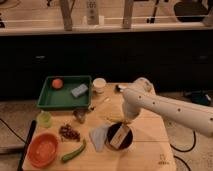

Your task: Place banana in metal cup

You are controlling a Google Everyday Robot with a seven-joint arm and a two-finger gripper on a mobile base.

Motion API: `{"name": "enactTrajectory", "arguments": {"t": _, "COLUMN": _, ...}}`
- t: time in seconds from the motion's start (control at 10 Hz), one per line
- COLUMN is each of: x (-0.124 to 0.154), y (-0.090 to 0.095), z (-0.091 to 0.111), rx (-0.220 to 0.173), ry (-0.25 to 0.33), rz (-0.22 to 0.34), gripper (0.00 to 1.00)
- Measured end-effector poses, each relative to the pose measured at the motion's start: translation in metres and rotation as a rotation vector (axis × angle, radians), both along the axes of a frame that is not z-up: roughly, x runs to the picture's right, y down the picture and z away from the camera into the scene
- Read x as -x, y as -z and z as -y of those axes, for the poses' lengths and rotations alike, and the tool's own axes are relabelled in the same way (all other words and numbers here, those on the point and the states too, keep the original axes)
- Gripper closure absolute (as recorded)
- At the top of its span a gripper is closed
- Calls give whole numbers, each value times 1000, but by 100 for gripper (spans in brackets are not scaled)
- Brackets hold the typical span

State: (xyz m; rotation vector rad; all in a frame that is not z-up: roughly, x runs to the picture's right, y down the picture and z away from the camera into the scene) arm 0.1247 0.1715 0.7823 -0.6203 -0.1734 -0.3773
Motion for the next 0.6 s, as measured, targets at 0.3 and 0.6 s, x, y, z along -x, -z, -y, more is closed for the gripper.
{"name": "enactTrajectory", "arguments": {"t": 0.3, "x": 9, "y": 4, "z": -6, "rx": -4, "ry": 25, "rz": 10, "gripper": 77}}
{"name": "enactTrajectory", "arguments": {"t": 0.6, "x": 17, "y": 1, "z": -7, "rx": -2, "ry": 36, "rz": 21, "gripper": 58}}
